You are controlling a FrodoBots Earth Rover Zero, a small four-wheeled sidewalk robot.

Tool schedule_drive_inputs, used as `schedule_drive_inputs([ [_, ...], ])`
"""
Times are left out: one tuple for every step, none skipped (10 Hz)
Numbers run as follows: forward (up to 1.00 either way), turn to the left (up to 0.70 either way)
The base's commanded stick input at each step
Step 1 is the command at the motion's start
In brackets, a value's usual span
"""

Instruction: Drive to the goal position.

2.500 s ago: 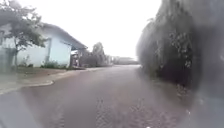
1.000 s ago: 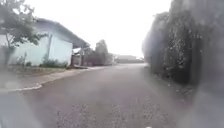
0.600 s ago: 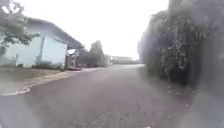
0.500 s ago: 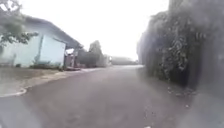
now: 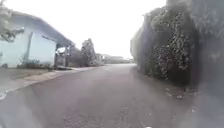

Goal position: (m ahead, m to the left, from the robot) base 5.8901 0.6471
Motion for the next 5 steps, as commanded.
schedule_drive_inputs([
  [0.7, 0.0],
  [0.7, 0.0],
  [0.7, 0.0],
  [0.7, 0.0],
  [0.7, 0.0],
])
